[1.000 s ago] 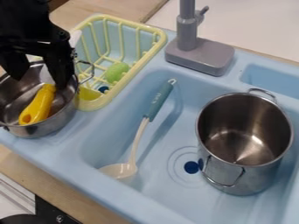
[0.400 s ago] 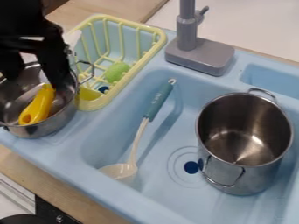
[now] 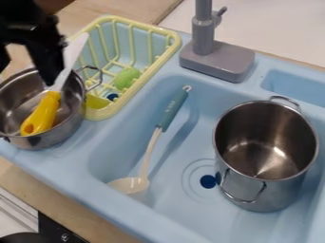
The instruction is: Put the laddle in the basket
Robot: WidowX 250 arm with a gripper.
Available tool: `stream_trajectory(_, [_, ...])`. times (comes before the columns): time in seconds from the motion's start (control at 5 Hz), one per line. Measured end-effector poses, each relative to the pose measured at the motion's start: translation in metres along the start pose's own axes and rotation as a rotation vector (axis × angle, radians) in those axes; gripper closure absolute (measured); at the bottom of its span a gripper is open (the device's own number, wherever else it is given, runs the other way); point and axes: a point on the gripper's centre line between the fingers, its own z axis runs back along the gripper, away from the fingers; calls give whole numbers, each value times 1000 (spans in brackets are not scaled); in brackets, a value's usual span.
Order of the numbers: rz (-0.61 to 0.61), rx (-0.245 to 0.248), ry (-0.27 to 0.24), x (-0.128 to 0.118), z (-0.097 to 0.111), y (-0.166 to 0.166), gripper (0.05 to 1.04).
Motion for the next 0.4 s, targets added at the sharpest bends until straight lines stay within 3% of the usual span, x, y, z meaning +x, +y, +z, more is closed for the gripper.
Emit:
stream_trajectory(0.2, [-75,-18,-50,-2,12,-21,85])
stream_trajectory(0.4, [-147,-57,-61,-1,14,-49,85])
